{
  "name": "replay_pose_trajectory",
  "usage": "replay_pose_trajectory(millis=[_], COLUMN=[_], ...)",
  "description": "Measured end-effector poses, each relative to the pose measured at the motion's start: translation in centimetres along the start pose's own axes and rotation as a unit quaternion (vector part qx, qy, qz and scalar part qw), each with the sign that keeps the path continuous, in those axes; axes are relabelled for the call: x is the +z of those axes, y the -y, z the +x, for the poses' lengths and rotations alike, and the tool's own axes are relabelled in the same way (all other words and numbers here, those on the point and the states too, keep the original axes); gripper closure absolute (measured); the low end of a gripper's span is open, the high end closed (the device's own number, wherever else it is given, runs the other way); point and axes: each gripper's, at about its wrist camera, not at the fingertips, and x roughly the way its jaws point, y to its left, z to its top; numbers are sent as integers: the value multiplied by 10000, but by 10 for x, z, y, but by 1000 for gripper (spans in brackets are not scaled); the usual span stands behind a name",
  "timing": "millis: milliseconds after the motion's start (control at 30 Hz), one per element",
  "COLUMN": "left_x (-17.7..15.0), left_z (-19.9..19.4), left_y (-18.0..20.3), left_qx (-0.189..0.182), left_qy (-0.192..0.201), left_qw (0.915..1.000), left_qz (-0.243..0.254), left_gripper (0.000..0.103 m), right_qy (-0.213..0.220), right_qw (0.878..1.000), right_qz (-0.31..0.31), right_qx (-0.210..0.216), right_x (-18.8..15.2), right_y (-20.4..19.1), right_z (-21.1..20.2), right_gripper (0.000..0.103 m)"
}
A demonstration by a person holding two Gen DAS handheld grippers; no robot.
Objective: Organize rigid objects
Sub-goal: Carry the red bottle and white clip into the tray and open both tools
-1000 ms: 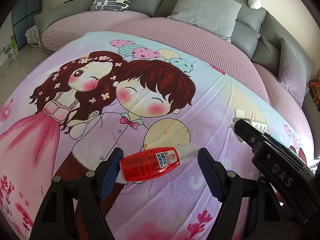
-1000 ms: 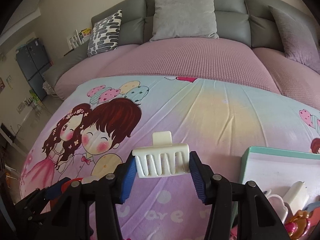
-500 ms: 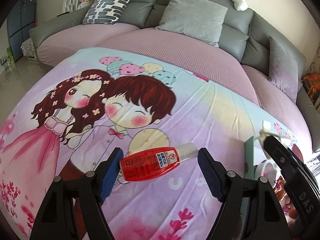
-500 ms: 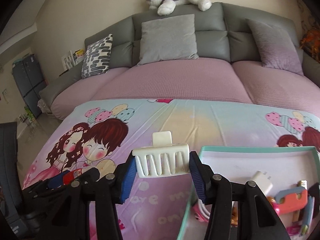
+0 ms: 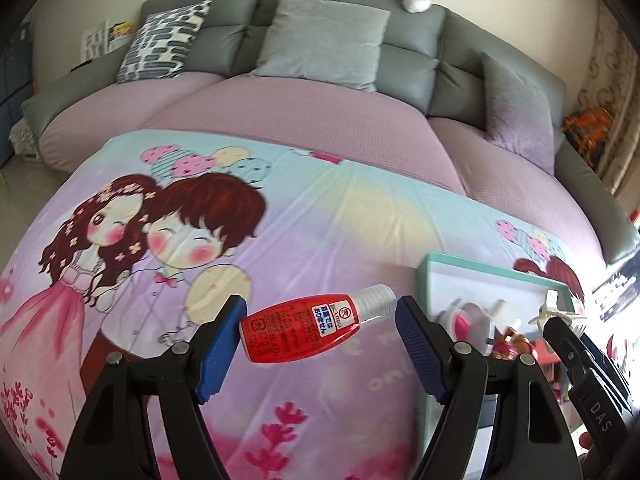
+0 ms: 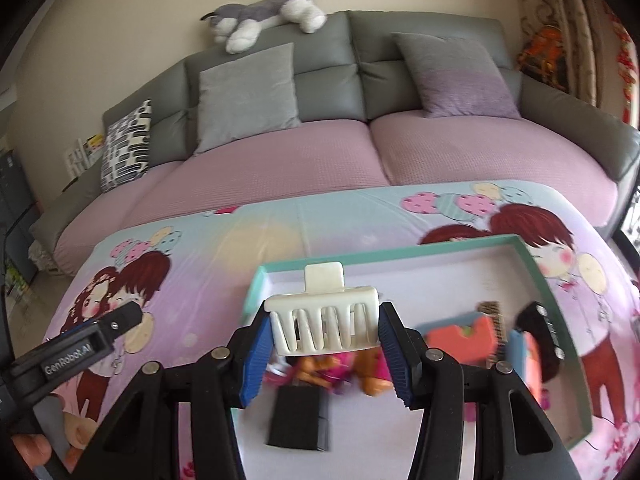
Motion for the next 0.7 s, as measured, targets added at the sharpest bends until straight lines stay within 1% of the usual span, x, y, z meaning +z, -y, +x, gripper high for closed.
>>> replay_pose_trajectory(millis=[100,167,233,300,333,400,567,700], left_x=[-1,-2,-3,-4,-4,-5,-11,-16], left_z=[-4,-6,-7,-10,-11,-12,-9,-2], left_y=[18,33,46,56,61,70,91,106], left_qx=[-130,-254,-471,-675,-731,-732,-834,-938], left_qy=[24,31,10,12,18,19,-100,-243], left_qw=[9997,9990,9975,9960,9953,9946,9914,9883], left_qz=[205,378,526,578,628,740,1004,1176], left_gripper=[25,25,25,25,25,25,25,25], right_qy=[-128,-299,-498,-545,-546,-572,-672,-832], right_qw=[9996,9988,9972,9957,9956,9955,9957,9945], right_qz=[182,248,495,693,683,602,525,388], right_qx=[-184,-285,-264,-276,-349,-467,-366,-511], right_x=[-3,-5,-7,-8,-8,-8,-10,-13], right_y=[23,38,55,68,71,73,74,76], right_z=[-5,-6,-4,-6,-6,-7,-6,-1], right_gripper=[49,49,49,49,49,49,49,49])
